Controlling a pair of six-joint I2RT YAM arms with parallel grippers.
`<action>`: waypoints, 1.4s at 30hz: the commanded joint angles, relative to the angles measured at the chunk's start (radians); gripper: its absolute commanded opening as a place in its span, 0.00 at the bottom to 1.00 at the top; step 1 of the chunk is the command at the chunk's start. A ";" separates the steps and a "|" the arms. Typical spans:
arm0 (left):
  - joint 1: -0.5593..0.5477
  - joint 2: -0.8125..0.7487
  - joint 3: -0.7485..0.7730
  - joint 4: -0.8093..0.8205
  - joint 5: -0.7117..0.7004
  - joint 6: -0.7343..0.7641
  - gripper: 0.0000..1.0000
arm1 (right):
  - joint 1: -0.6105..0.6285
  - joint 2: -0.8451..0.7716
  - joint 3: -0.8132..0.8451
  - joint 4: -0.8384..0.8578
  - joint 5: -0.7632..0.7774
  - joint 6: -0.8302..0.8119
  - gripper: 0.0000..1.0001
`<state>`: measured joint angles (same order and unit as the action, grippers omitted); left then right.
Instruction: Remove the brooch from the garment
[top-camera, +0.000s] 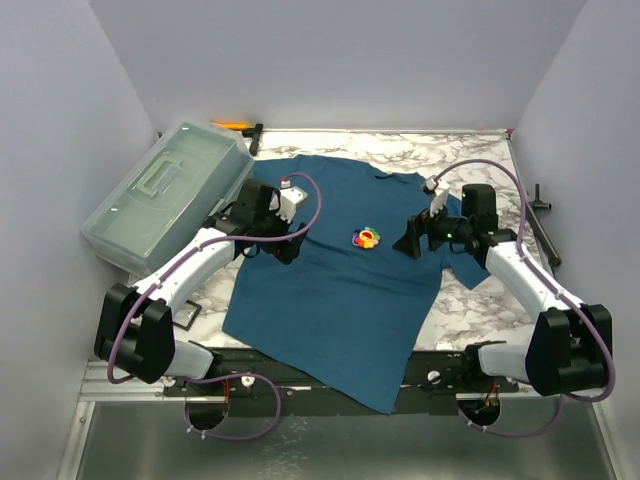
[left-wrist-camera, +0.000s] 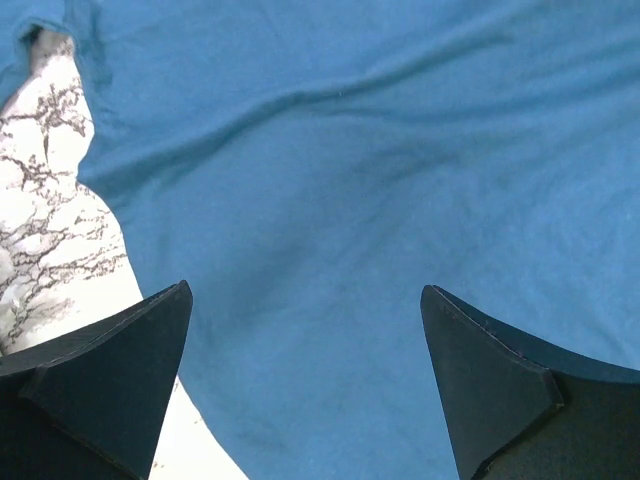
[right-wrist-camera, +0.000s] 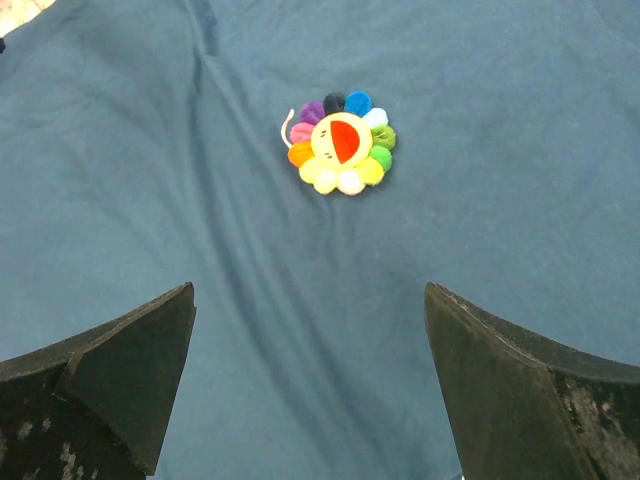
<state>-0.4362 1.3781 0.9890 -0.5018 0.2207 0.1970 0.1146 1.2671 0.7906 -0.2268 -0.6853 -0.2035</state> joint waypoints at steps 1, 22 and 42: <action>0.000 -0.015 0.014 0.102 0.027 -0.074 0.99 | 0.033 0.027 0.014 -0.003 0.004 -0.016 1.00; -0.012 0.350 0.162 0.428 0.339 -0.241 0.95 | 0.049 0.119 0.039 0.005 0.038 -0.003 0.99; -0.073 0.644 0.281 0.599 0.443 -0.388 0.58 | 0.051 0.161 0.066 -0.022 0.122 -0.019 0.99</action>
<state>-0.4881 1.9980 1.2530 0.0448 0.6052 -0.1585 0.1581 1.4143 0.8318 -0.2329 -0.5941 -0.2081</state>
